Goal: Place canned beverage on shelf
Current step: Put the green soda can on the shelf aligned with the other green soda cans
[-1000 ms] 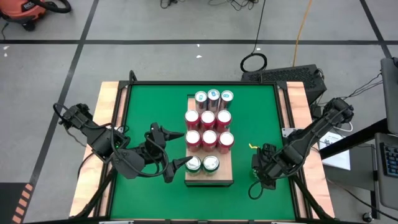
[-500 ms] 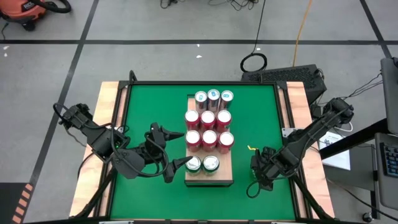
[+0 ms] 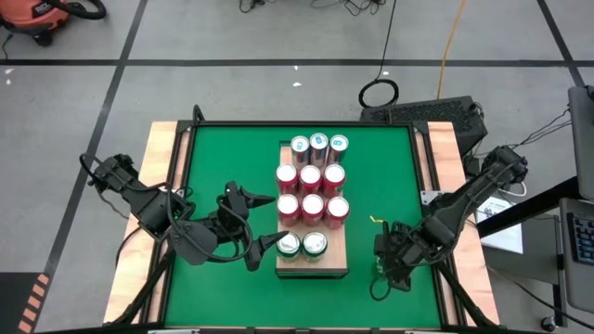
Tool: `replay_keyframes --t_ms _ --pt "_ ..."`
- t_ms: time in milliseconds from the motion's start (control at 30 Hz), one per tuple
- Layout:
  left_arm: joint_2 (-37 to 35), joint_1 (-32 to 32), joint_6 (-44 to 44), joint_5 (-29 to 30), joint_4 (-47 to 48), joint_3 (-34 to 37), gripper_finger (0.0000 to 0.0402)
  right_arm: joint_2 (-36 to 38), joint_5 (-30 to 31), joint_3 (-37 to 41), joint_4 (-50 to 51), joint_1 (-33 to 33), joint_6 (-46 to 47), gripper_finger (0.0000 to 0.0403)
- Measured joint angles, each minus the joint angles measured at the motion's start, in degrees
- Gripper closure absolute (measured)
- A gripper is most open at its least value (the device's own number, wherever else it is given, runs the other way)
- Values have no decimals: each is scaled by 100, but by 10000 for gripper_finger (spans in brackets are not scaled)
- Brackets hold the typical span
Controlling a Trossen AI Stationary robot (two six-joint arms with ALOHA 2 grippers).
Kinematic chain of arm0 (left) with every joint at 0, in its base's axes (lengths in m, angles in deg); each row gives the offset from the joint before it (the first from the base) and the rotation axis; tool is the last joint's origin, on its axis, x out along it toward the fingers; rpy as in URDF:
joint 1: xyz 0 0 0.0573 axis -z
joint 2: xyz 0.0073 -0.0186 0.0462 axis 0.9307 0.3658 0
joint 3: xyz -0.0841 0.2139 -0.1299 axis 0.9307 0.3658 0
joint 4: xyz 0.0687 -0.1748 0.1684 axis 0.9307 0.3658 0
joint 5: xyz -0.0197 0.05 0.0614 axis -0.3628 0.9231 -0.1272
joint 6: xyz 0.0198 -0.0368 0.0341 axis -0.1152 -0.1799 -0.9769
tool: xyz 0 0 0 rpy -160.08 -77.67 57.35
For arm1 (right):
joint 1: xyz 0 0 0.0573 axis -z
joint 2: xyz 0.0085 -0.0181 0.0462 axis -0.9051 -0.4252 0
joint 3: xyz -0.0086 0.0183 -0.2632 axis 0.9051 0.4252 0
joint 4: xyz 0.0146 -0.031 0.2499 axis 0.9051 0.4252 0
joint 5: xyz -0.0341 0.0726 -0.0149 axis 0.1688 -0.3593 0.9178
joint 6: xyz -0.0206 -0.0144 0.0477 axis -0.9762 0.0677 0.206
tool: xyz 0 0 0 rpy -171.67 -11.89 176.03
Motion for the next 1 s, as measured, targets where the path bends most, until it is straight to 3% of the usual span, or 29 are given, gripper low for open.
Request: replay_keyframes --t_ms 167,433,600,733,1000 --pt "-1 0 0 2 -4 0 8 0 -412 -893 363 1 -234 105" --pt "0 2 -2 -126 -26 0 8 4 -360 -2434 544 5 -642 104" --pt "0 2 -15 -306 -148 0 8 7 101 -3146 460 8 -1047 104" --pt "0 2 -201 -462 -430 0 8 9 824 -3556 208 48 -1460 104" --pt "0 4 -925 -709 -1290 0 8 9 1717 -3832 -1051 365 -2643 104"
